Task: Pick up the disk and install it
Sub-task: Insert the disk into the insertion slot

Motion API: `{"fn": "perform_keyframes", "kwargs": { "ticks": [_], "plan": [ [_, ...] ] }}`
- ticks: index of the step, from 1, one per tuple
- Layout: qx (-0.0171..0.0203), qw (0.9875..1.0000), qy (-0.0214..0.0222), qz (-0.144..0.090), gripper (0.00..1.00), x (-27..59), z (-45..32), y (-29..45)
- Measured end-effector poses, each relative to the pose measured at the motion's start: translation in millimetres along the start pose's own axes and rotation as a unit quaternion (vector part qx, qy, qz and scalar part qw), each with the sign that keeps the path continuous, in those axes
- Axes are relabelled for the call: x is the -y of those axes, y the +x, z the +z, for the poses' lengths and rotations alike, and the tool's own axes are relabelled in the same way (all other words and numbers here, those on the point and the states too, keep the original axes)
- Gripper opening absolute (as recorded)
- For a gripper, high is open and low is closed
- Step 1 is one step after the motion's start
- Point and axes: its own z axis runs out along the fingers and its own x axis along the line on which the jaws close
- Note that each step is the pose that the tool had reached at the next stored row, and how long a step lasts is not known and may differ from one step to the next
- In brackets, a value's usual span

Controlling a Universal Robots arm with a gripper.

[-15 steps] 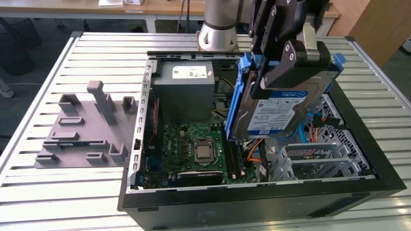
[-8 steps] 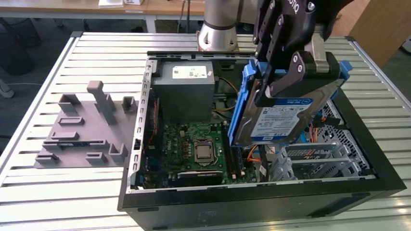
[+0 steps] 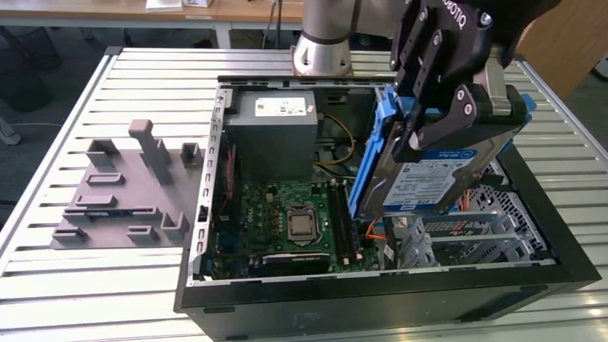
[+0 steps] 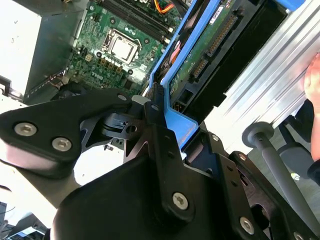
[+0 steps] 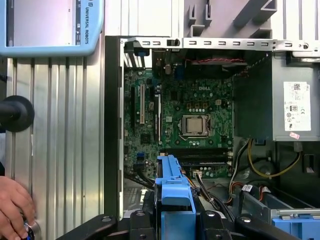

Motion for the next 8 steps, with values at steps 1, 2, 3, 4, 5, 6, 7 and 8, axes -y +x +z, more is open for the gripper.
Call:
{"fn": "perform_keyframes", "kwargs": {
  "ticks": [1, 2, 3, 4, 5, 6, 7, 8],
  "plan": [
    [0.0000, 1.0000, 0.0000, 0.000, 0.37, 1.7, 0.5, 0.0],
    [0.0000, 1.0000, 0.0000, 0.000, 0.37, 3.0, 1.1, 0.0],
    [0.0000, 1.0000, 0.0000, 0.000, 0.37, 4.2, 1.7, 0.0],
    [0.0000, 1.0000, 0.0000, 0.000, 0.37, 5.3, 2.4, 0.0],
    [0.0000, 1.0000, 0.0000, 0.000, 0.37, 6.1, 3.1, 0.0],
    [-0.0001, 1.0000, 0.0000, 0.000, 0.37, 7.2, 3.4, 0.0],
    [-0.0001, 1.0000, 0.0000, 0.000, 0.37, 8.8, 3.7, 0.0],
    [-0.0001, 1.0000, 0.0000, 0.000, 0.37, 10.8, 3.9, 0.1]
  ]
}}
